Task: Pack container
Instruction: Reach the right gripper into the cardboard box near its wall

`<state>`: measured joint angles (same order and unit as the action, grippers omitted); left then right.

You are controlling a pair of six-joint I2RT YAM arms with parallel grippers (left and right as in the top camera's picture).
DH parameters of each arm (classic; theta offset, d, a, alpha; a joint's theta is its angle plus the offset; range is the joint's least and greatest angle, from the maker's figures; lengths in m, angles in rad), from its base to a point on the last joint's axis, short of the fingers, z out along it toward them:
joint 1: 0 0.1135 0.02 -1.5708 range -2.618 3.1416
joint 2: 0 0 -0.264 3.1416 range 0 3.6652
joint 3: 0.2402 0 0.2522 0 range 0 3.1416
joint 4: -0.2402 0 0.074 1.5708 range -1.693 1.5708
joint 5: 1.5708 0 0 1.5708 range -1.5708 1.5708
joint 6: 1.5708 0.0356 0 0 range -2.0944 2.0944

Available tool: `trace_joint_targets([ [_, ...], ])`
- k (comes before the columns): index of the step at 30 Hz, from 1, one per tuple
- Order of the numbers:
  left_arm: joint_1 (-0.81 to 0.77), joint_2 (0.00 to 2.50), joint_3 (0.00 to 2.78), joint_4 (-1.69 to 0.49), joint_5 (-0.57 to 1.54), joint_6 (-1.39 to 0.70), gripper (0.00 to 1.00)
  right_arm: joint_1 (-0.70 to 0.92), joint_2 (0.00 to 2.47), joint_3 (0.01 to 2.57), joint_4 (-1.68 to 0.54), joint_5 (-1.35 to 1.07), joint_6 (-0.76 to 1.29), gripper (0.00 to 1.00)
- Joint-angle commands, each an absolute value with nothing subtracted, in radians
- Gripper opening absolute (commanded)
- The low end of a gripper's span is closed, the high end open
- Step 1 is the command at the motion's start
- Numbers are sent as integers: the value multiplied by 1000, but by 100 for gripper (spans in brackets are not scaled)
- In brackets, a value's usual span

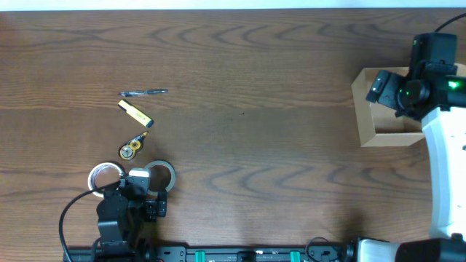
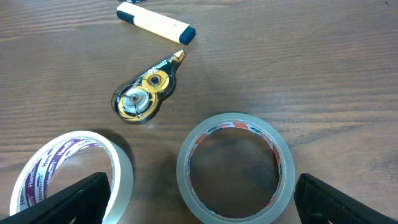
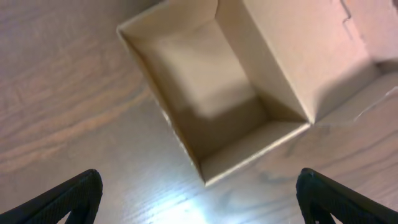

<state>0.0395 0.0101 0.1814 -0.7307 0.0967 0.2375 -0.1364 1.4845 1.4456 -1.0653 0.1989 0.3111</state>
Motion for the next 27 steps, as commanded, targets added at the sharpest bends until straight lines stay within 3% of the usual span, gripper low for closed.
trace_joint_targets([
  [1, 45, 4, 163, -741, 85, 251, 95, -139, 1531, 1412, -1031, 205, 271, 99],
  [15, 45, 4, 163, -741, 85, 251, 95, -139, 1816, 1392, -979, 194, 227, 99],
  [20, 45, 4, 163, -741, 85, 251, 95, -139, 1872, 1392, -972, 171, 227, 77],
  [24, 45, 4, 163, -741, 85, 251, 96, -139, 1893, 1392, -957, 152, 227, 43],
  [27, 44, 4, 163, -741, 85, 251, 96, -139, 1898, 1392, -955, 149, 226, 31],
])
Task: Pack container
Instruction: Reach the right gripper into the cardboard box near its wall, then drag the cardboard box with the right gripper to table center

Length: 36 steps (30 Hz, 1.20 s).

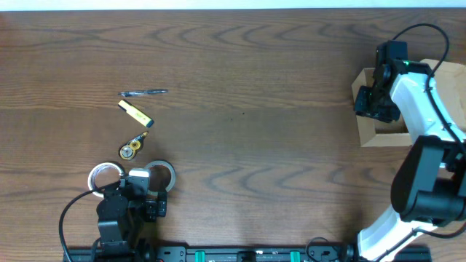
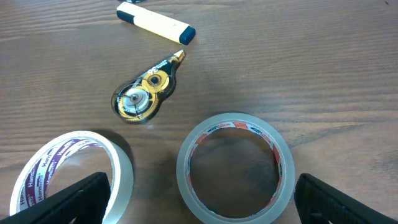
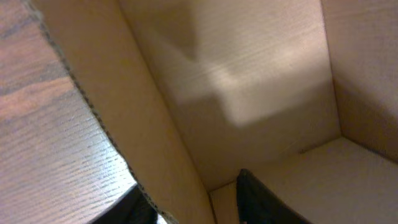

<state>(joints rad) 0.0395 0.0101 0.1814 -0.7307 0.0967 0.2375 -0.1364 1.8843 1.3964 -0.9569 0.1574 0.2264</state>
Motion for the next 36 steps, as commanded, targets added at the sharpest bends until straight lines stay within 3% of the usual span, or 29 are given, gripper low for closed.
trace_joint_targets([
  [1, 45, 4, 163, -741, 85, 251, 95, -139, 1898, 1392, -958, 153, 225, 29],
  [4, 44, 4, 163, -741, 85, 251, 95, -139, 1898, 1392, -958, 154, 193, 23],
  [8, 44, 4, 163, -741, 85, 251, 96, -138, 1898, 1392, -961, 152, 194, 1],
  [19, 44, 4, 163, -741, 85, 251, 95, -39, 1883, 1395, -966, 94, 30, 1],
  [26, 45, 4, 163, -741, 85, 251, 95, 228, 1822, 1476, -984, 104, -133, 1],
  [31, 44, 4, 163, -741, 85, 251, 95, 453, 1791, 1533, -982, 93, -414, 1],
  [36, 45, 4, 163, -741, 85, 251, 95, 608, 1792, 1531, -983, 87, -562, 1],
])
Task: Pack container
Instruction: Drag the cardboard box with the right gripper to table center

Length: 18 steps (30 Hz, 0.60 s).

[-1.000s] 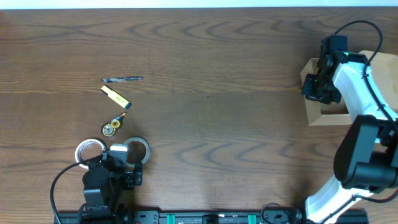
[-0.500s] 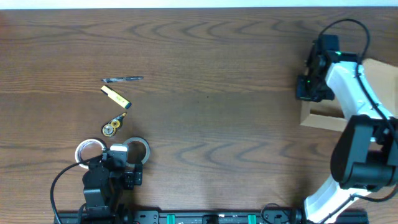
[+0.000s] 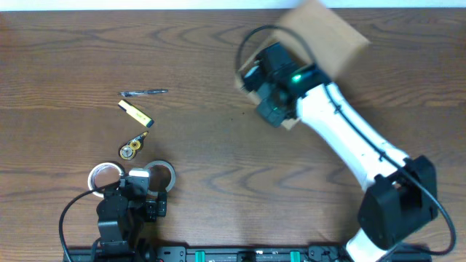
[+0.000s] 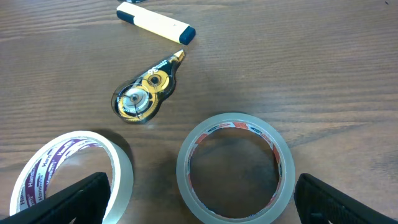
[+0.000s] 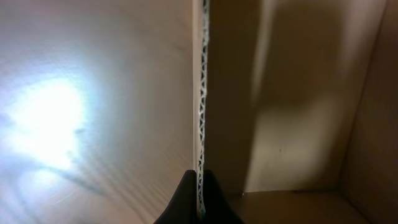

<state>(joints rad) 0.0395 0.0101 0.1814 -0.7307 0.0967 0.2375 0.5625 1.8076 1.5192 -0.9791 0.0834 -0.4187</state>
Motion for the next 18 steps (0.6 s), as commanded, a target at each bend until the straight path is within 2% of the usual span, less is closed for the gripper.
trace_joint_targets([
  [1, 45, 4, 163, -741, 85, 251, 95, 633, 1792, 1531, -984, 67, -577, 1],
  [5, 44, 4, 163, -741, 85, 251, 95, 688, 1795, 1528, -1019, -48, -648, 1],
  [12, 45, 4, 163, -741, 85, 251, 95, 684, 1830, 1526, -1103, -142, -717, 1],
  [18, 44, 4, 163, -741, 85, 251, 95, 684, 1879, 1494, -1111, -147, -737, 1],
])
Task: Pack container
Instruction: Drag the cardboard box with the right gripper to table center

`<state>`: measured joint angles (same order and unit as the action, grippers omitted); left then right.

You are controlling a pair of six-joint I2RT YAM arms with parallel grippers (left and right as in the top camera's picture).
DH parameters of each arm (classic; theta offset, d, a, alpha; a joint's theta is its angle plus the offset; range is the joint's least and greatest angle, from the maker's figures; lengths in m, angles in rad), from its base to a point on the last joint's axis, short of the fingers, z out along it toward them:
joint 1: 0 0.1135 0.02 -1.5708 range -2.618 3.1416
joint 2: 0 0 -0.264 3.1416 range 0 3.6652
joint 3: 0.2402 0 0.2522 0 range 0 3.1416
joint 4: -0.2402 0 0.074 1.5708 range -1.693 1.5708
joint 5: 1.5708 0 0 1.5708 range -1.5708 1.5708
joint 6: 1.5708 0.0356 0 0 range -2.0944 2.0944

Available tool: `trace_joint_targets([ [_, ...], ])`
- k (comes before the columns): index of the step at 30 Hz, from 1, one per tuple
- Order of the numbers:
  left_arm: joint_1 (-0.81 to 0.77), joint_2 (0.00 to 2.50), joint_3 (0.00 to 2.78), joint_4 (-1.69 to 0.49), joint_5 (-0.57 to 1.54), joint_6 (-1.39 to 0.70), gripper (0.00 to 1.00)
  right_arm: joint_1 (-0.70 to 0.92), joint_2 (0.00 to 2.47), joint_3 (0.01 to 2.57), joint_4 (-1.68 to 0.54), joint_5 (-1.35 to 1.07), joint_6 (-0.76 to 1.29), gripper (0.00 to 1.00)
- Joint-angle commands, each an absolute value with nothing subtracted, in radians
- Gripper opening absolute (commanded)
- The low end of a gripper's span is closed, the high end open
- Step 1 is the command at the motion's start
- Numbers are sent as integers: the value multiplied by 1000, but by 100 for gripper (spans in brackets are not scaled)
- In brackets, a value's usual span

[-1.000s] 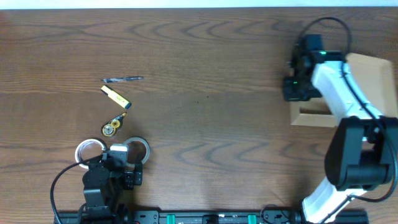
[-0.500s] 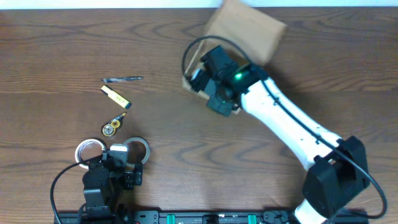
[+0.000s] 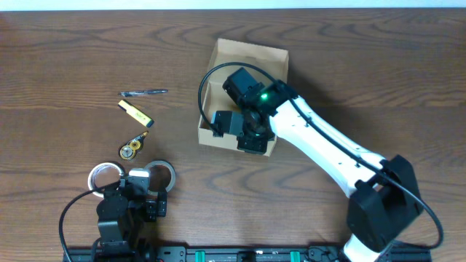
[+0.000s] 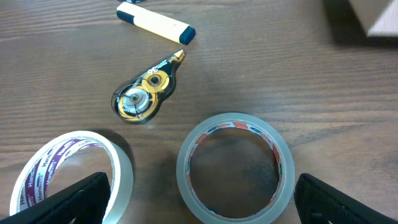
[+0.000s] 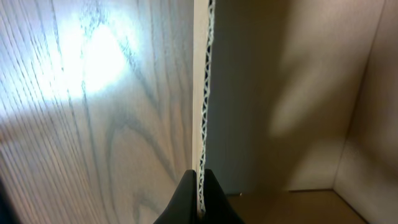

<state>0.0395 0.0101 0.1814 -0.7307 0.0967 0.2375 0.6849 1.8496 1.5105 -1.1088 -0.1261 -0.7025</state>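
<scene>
An open cardboard box (image 3: 247, 62) stands upright at the table's middle. My right gripper (image 3: 253, 140) is shut on its near wall; in the right wrist view the gripper (image 5: 199, 193) pinches the corrugated edge (image 5: 202, 93). At the left lie a pen (image 3: 144, 92), a yellow highlighter (image 4: 155, 22), a correction tape dispenser (image 4: 144, 96), a white tape roll (image 4: 74, 146) and a clear tape roll (image 4: 233, 121). My left gripper (image 4: 199, 202) is open low over the clear roll, holding nothing.
The brown wooden table (image 3: 349, 73) spreads to the right of the box. About a box width of bare wood separates the box from the small items. A corner of the box (image 4: 373, 15) shows at the top right of the left wrist view.
The box was tilted and off the table, further back and right, in my right gripper. Now it stands flat at the middle, nearer the items, the gripper still shut on its wall.
First my right gripper was open above the box at the far right edge. Then its fingers straddled the box's left wall. Then it was shut on the wall with the box in the air over mid-table, and now the box rests there. The left arm stayed still.
</scene>
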Motion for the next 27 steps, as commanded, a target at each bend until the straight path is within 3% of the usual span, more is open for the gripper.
trace_joint_targets([
  [1, 45, 4, 163, -741, 85, 251, 95, 684, 1887, 1489, -1112, -146, -739, 1],
  [27, 44, 4, 163, -741, 85, 251, 95, 674, 2016, 1480, -1198, -22, -922, 1],
])
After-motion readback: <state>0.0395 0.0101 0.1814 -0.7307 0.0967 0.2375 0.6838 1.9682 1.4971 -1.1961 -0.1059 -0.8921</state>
